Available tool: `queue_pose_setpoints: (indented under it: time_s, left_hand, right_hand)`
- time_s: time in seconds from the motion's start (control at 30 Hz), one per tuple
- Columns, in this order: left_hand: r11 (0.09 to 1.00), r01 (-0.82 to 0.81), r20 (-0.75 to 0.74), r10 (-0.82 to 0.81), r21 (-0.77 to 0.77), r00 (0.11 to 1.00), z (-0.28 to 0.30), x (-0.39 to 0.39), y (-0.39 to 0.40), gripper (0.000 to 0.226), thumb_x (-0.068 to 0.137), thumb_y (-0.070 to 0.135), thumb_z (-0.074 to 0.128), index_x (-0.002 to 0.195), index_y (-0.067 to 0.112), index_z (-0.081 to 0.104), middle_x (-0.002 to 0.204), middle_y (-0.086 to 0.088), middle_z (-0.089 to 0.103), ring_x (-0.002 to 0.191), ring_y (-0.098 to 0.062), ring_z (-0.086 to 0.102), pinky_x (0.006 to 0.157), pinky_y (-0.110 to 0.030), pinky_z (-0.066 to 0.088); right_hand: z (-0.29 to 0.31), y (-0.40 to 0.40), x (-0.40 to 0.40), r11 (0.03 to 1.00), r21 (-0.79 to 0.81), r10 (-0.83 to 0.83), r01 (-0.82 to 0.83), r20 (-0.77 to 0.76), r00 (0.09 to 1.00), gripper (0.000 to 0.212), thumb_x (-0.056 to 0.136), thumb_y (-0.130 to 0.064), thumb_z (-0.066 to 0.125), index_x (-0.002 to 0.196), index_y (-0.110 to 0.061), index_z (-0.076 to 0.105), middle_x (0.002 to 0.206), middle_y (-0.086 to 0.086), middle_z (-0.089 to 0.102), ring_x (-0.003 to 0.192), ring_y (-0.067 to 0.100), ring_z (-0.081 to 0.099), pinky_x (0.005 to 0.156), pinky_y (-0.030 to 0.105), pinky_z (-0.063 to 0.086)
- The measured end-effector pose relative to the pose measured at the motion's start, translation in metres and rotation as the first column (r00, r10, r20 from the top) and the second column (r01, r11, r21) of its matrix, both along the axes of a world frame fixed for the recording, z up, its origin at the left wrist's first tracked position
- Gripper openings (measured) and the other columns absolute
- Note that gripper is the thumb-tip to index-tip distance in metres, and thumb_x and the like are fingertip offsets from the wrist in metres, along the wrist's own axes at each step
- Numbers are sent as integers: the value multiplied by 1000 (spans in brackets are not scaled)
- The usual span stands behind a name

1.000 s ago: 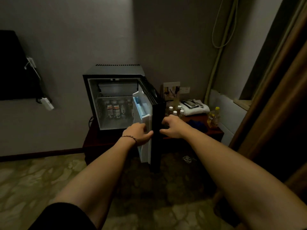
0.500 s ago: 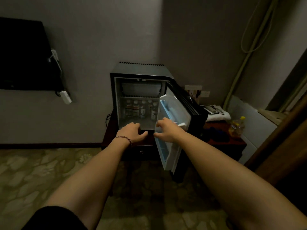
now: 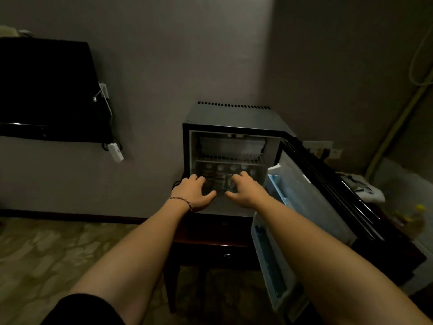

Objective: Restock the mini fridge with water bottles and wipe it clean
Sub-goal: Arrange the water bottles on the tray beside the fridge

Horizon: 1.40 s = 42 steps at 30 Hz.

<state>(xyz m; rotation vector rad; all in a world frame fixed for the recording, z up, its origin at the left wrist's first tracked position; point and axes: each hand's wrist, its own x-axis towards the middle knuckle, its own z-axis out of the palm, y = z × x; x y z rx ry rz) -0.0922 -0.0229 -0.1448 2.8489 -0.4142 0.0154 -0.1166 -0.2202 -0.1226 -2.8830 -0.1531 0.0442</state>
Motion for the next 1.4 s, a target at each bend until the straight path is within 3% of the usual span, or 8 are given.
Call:
queue_pose_setpoints:
  time_s: [0.53, 0.7, 0.8, 0.9, 1.0, 1.13, 1.27, 1.4]
  left_hand:
    - [992, 116, -3, -116, 55, 993, -104, 138, -11, 75, 90, 70, 43, 146, 21, 39, 144, -8, 43, 129, -30, 42, 102, -46, 43]
    - [992, 119, -35, -117, 38, 992, -144, 168, -5, 77, 85, 76, 42, 134, 17, 52, 133, -10, 54, 115, -30, 55, 96, -43, 49]
    - [993, 121, -34, -121, 5, 992, -158, 185, -6, 74, 85, 73, 43, 132, 17, 54, 130, -10, 56, 110, -27, 57, 94, -42, 51]
    - [982, 173, 5, -174, -78, 985, -163, 199, -17, 77, 87, 67, 48, 150, 25, 33, 151, -9, 36, 132, -34, 42, 108, -43, 40]
    - [964, 189, 5, -191, -186, 982, -162, 217, -30, 72, 89, 58, 54, 150, 25, 34, 154, -9, 34, 135, -33, 42, 110, -41, 39]
    - [946, 169, 14, -172, -278, 985, -164, 240, -37, 73, 93, 49, 57, 154, 23, 26, 161, -11, 17, 139, -34, 37, 115, -42, 34]
    - [936, 211, 104, -189, -282, 976, -174, 266, -51, 79, 94, 41, 58, 157, 18, 16, 163, -13, 3, 150, -31, 6, 119, -34, 11]
    - [950, 213, 44, -208, -229, 977, -183, 296, -59, 85, 93, 42, 59, 158, 18, 9, 164, -12, -5, 151, -31, -4, 121, -39, 5]
  right_hand:
    - [-109, -1, 129, 989, -61, -135, 131, -64, 989, 64, 93, -51, 58, 144, -17, 41, 149, 10, 35, 131, 31, 45, 103, 44, 45]
    - [-152, 5, 167, 980, -44, -198, 197, -35, 980, 61, 89, -53, 61, 139, -20, 49, 139, 10, 51, 123, 30, 53, 99, 42, 47]
    - [-164, 10, 187, 982, 13, -185, 186, -45, 982, 70, 88, -51, 63, 148, -23, 39, 149, 9, 43, 132, 32, 46, 106, 42, 41]
    - [-168, 10, 211, 986, 78, -146, 147, -14, 989, 67, 89, -46, 63, 148, -28, 40, 155, 6, 37, 138, 32, 39, 113, 41, 33]
    - [-174, 3, 230, 977, 84, -201, 197, 44, 979, 67, 84, -47, 68, 143, -28, 45, 148, 4, 41, 132, 32, 45, 110, 45, 40]
    - [-186, -9, 244, 974, 143, -199, 178, 152, 968, 77, 84, -47, 68, 150, -28, 33, 155, 3, 32, 137, 33, 40, 110, 48, 37]
    - [-192, -17, 258, 981, 151, -157, 124, 232, 960, 78, 84, -46, 70, 150, -30, 31, 155, 2, 32, 137, 32, 40, 110, 48, 36]
    - [-203, -23, 275, 994, 67, -101, 89, 208, 973, 88, 83, -53, 69, 154, -27, 25, 161, 0, 22, 139, 31, 38, 111, 47, 38]
